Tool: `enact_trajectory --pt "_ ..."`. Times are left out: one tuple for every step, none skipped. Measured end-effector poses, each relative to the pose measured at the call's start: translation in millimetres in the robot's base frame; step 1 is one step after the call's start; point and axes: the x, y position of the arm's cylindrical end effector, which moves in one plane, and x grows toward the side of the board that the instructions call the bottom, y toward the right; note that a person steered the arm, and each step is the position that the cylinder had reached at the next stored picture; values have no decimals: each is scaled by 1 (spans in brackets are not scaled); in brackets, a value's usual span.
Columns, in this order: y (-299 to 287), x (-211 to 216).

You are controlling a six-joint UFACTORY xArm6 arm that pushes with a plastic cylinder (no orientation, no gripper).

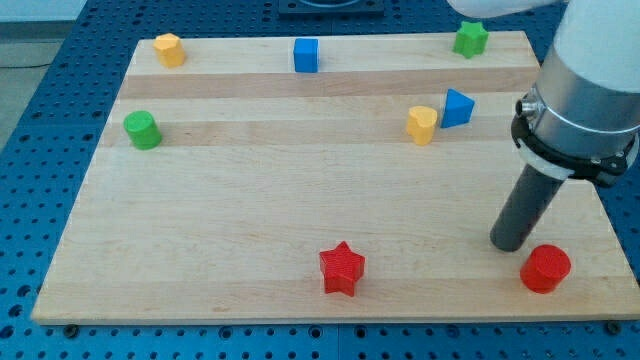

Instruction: Keep red circle on bottom left corner of the board

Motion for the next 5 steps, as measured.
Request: enact_trajectory --pt "0 -1" --pt "0 -5" --pt "35 -32" --pt "108 -33" --pt "146 17"
